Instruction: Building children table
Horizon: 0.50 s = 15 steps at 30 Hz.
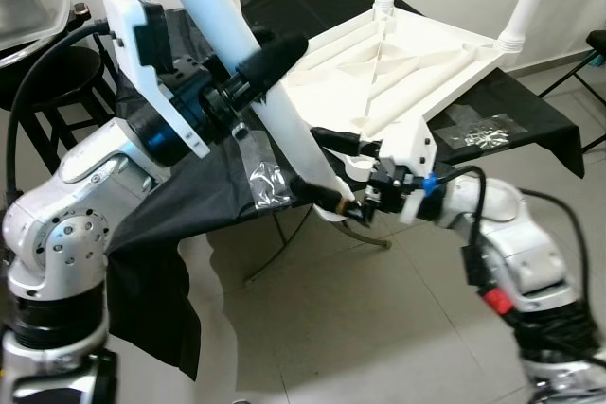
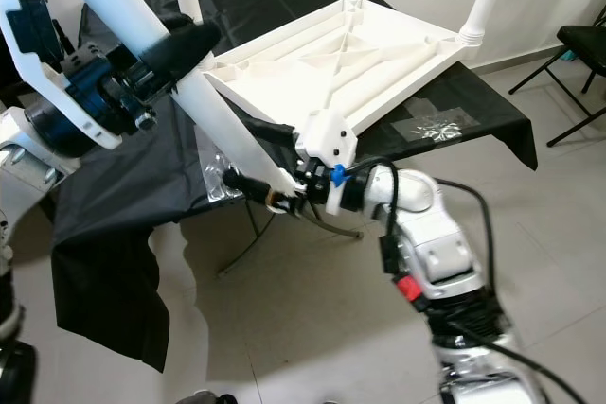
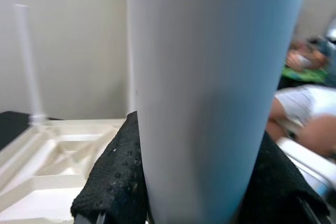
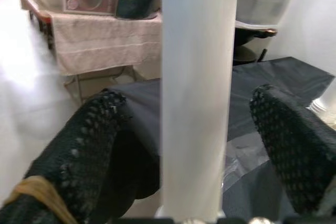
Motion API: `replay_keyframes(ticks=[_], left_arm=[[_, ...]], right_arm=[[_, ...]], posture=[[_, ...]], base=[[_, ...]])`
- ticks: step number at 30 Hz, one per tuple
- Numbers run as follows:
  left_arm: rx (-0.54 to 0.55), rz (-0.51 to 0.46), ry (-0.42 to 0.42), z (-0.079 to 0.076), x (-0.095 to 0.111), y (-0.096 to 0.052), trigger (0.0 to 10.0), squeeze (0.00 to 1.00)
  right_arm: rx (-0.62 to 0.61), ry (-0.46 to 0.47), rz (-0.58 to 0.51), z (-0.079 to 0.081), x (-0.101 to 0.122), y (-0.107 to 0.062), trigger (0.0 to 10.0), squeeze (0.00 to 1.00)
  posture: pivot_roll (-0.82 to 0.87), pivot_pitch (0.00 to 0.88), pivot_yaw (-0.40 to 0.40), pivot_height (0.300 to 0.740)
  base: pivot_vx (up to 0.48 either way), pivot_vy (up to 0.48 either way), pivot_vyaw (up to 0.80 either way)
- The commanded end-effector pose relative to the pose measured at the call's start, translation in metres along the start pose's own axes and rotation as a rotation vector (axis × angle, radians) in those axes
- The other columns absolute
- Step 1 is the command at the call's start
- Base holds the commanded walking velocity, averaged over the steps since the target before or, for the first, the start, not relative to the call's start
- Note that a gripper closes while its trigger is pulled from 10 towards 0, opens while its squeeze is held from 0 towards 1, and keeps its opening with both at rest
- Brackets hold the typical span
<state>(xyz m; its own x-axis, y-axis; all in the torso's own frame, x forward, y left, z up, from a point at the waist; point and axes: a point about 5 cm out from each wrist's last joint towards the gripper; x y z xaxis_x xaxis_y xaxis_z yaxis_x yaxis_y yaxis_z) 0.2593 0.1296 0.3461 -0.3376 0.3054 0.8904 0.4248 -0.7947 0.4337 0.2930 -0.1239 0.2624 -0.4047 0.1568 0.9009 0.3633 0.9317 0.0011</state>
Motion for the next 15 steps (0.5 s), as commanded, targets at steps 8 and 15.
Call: replay_keyframes(ticks=[8, 15], left_arm=[[-0.235, 0.094, 0.027, -0.019, -0.010, 0.014, 0.0, 0.00], [-0.273, 0.070, 0.012, -0.026, -0.012, 0.022, 0.0, 0.00]], right_arm=[[0.021, 0.000, 0.041, -0.007, 0.000, 0.016, 10.0, 0.62], [0.060, 0.105, -0.002, 0.007, -0.009, 0.036, 10.0, 0.00]], posture=[[0.00, 0.130, -0.021, 0.740], [0.00, 0.133, -0.021, 0.740]], base=[[0.000, 0.000, 0.00], [0.000, 0.000, 0.00]])
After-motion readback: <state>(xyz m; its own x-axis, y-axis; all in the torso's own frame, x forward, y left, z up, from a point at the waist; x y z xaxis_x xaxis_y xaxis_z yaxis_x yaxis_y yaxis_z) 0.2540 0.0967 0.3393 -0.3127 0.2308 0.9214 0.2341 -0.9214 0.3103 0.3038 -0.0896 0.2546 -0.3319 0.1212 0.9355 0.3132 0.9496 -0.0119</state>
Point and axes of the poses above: a point about 5 cm out from each wrist's last joint towards the gripper, its own y axis pointing out of the wrist towards the gripper, its own x axis along the axis of the wrist's last joint, z = x × y, and after that the axes turned 1 degree about -y, right-handed
